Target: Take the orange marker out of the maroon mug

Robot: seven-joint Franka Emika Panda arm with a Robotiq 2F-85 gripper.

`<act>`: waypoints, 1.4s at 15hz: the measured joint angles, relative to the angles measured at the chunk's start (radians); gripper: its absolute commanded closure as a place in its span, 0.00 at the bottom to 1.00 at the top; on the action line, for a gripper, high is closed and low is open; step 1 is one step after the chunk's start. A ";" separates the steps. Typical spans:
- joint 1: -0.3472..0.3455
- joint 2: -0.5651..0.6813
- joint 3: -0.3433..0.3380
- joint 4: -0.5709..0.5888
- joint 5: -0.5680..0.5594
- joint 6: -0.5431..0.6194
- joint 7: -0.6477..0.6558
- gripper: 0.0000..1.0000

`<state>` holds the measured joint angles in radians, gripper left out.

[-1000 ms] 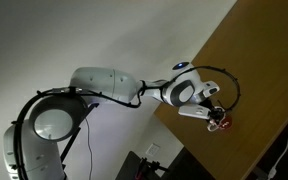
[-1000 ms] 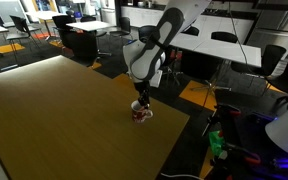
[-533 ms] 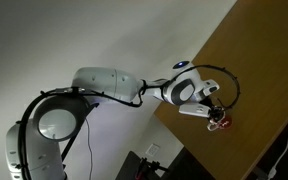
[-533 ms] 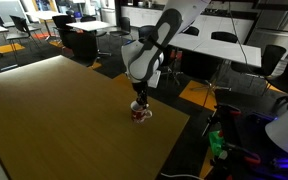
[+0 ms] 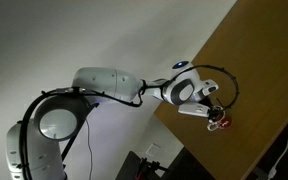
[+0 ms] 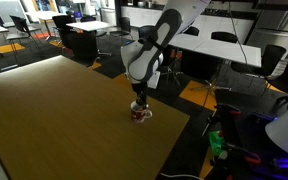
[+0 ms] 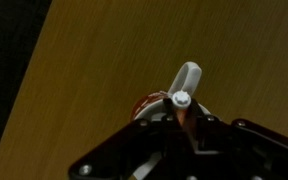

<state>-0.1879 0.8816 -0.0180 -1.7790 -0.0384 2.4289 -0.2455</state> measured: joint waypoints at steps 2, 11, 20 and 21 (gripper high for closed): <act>0.000 0.000 0.000 0.000 0.000 0.000 0.000 0.96; 0.001 -0.061 0.007 -0.018 0.009 -0.068 0.000 0.96; 0.026 -0.312 0.008 -0.171 0.008 -0.153 0.000 0.96; 0.034 -0.338 0.009 -0.191 0.008 -0.153 -0.002 0.96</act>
<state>-0.1543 0.5432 -0.0090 -1.9701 -0.0308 2.2757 -0.2474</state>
